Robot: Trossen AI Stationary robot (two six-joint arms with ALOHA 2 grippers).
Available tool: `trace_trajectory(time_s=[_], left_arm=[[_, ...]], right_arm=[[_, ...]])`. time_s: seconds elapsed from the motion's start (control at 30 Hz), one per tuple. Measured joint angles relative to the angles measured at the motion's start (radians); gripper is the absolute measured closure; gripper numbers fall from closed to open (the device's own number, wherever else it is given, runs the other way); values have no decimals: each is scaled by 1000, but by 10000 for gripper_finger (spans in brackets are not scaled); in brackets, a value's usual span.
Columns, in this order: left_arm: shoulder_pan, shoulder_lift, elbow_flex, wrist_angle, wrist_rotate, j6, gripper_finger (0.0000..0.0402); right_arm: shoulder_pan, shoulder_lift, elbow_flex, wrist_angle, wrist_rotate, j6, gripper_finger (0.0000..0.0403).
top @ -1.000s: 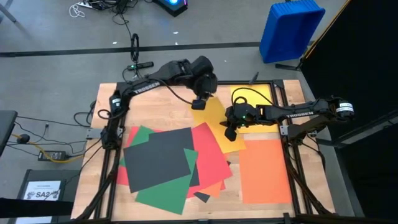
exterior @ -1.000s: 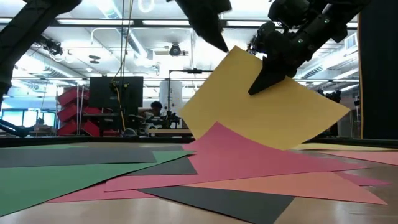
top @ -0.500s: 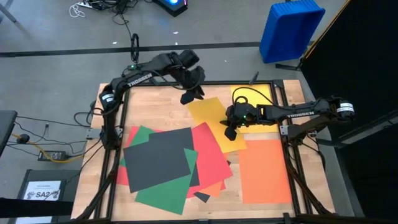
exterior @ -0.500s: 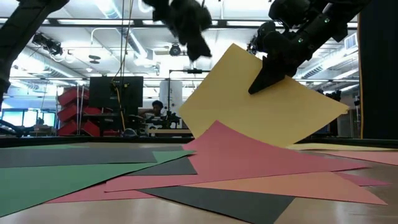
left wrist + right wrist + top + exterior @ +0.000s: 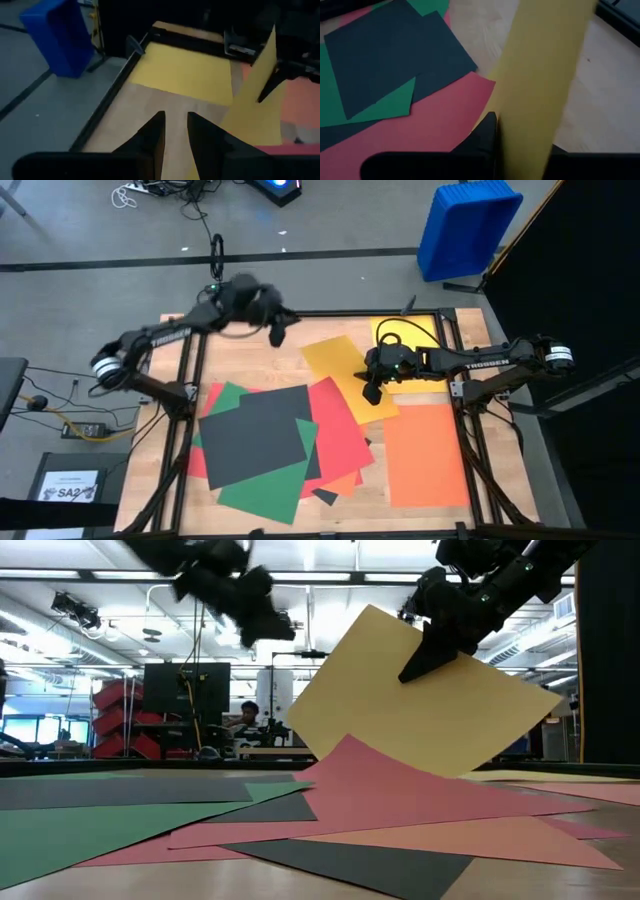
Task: Organize paper
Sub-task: Stack the yellow colored paper on top of the yellow colored papers
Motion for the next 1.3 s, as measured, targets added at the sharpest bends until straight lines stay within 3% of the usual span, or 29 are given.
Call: trace_trajectory(time_s=[0.2,0.37,0.6,0.83,1.1,1.3], left_arm=[[-6,-45,-401,457,23,-302,305],[-50,17,-556,644,-17,-436,245],[-128,189,-542,745,-105,-453,166],[-140,376,-478,981,-94,-483,125],[-153,491,-421,1072,-11,-495,136],[-164,496,-421,1081,38,-486,196]], right_arm=[[0,0,0,3,-4,-2,403],[0,0,0,7,-8,-3,403],[0,0,0,27,-9,-3,403],[0,0,0,37,-21,-3,403],[-1,0,0,41,-22,-3,403],[-14,-6,0,37,0,-3,403]])
